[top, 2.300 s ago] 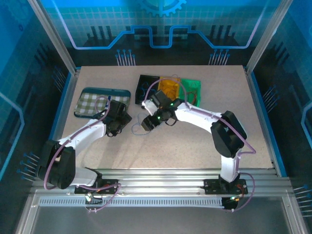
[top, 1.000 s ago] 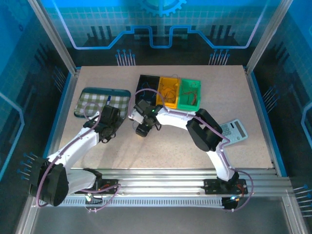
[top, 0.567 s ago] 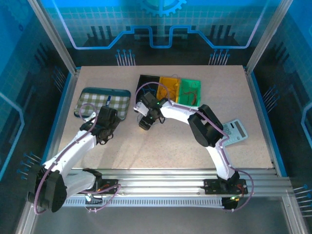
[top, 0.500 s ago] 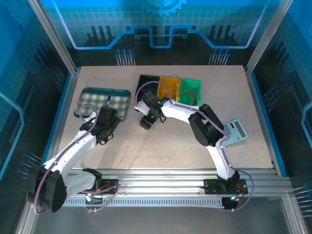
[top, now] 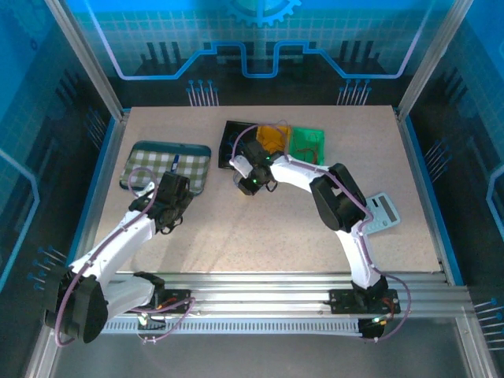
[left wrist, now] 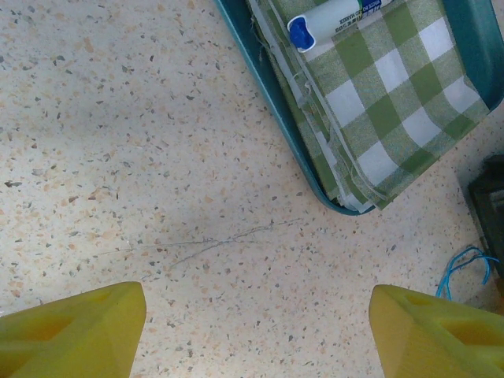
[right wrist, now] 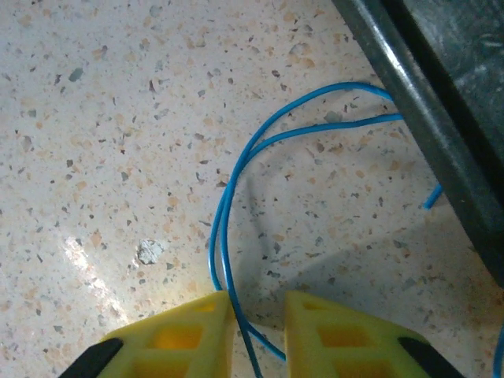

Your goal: Untangle the cables

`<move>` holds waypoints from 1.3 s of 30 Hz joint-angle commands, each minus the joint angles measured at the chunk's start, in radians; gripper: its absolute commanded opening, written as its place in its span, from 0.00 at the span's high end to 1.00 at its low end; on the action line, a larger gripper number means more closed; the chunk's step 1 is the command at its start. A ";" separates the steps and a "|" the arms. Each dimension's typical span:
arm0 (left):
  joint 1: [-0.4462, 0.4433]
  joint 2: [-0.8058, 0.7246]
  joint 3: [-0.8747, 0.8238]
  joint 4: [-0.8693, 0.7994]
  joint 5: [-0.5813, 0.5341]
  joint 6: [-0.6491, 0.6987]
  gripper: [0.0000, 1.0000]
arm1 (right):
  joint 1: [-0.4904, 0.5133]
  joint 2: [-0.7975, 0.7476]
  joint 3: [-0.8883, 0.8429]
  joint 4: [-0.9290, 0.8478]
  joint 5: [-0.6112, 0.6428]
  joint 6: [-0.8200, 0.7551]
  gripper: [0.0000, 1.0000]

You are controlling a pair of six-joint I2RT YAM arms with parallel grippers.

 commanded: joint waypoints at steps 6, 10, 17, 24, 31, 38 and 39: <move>0.009 0.037 -0.005 0.006 0.017 0.009 0.23 | -0.001 -0.068 -0.053 0.021 -0.202 0.215 0.95; 0.009 0.042 -0.004 0.011 0.024 0.015 0.23 | -0.034 -0.190 -0.076 0.131 -0.362 0.364 0.96; 0.009 0.030 -0.024 0.019 0.029 0.004 0.23 | -0.104 -0.362 -0.120 0.301 -0.500 0.594 0.96; 0.009 0.036 -0.029 0.035 0.041 -0.005 0.24 | -0.138 -0.357 0.103 0.305 -0.498 0.631 0.95; 0.008 0.046 -0.025 0.040 0.058 0.007 0.24 | -0.172 -0.117 0.458 0.232 -0.412 0.650 0.95; 0.009 0.036 -0.014 0.009 0.041 0.025 0.24 | -0.196 0.139 0.715 0.262 -0.402 0.730 0.95; 0.009 0.035 -0.011 0.006 0.039 0.024 0.24 | -0.194 0.167 0.751 0.258 -0.389 0.733 0.95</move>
